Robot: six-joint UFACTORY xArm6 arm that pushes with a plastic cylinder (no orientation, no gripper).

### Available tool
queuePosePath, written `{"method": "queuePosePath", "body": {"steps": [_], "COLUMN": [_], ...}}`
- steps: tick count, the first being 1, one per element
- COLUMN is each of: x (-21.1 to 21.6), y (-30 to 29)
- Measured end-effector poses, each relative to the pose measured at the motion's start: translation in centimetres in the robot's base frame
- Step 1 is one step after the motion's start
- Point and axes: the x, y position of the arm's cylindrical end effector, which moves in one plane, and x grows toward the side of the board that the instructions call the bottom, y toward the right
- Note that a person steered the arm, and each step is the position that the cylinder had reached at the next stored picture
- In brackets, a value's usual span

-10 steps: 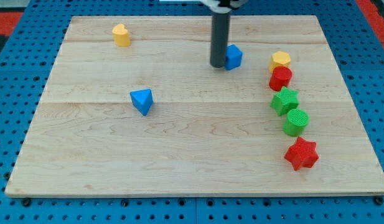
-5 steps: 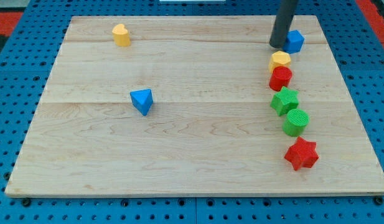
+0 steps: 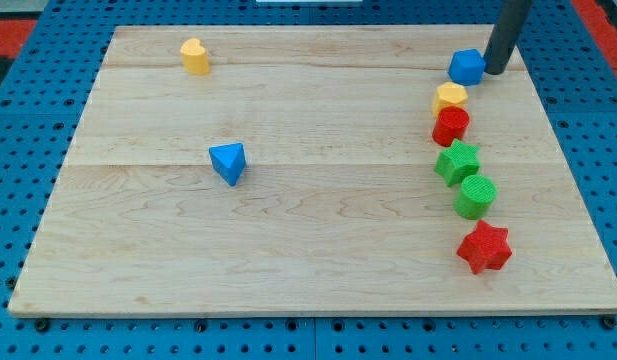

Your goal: Keep blue cube on the top of yellow hexagon

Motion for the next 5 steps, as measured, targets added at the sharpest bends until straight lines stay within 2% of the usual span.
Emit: {"method": "queuePosePath", "body": {"steps": [3, 4, 5], "x": [-0.1, -3.7, -3.4], "y": [-2.7, -3.0, -4.7]}}
